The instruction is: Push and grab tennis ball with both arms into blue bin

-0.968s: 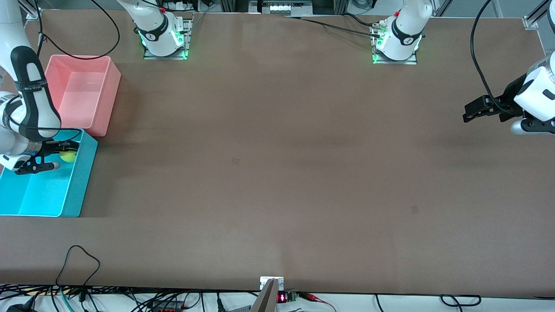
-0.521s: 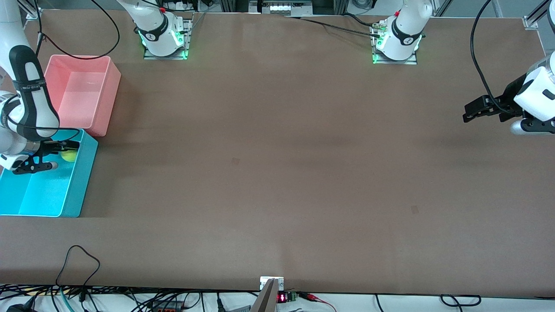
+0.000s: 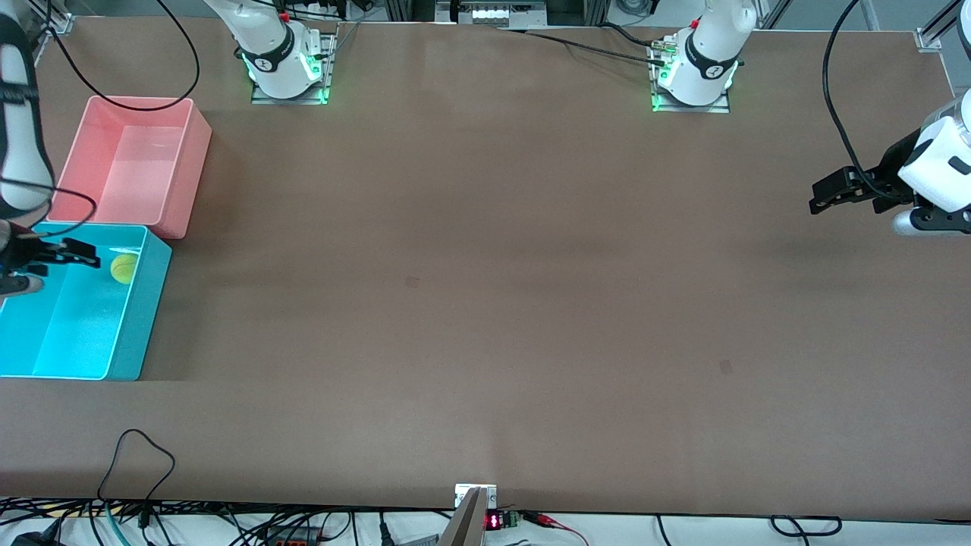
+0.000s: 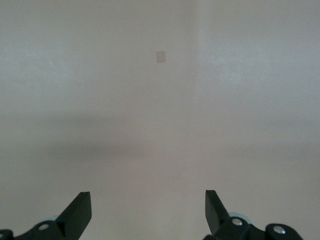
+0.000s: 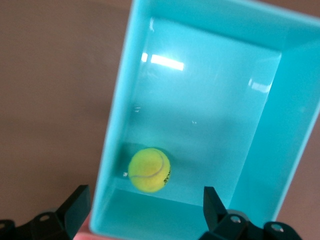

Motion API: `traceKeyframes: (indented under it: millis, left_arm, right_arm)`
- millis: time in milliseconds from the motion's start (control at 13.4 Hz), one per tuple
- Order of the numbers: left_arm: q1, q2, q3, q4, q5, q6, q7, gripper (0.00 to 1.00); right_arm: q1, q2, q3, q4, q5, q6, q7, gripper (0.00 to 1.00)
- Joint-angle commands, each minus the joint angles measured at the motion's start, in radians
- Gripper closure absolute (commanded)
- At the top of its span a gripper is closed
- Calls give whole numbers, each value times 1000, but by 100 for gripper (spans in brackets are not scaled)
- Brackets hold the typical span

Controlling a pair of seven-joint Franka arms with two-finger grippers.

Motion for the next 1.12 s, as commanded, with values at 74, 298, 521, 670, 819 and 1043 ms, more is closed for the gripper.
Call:
traceKeyframes:
  millis: [74,298,521,670,819,1043]
  left_arm:
    - [-5,-5,-4,9,21,-12,6,0]
    - [-5,-5,-4,9,21,-12,6,0]
    - [-3,-4,-8,9,21,-12,5,0]
    - [-3,-4,-8,11,21,-12,6,0]
    - [-3,-5,-8,11,21,-12,6,0]
    - [-3,-5,-8,11,21,-12,6,0]
  right_arm:
    - [71,-138,34,50,13,-154,4,0]
    - [116,-177,84,145,12,-336,160,0]
    - [169,-213,125,217,13,-478,332,0]
    - [226,-243,118,217,13,-513,417,0]
    - [261,-252,115,217,7,-522,421,0]
    - [261,-252,114,216,10,-524,421,0]
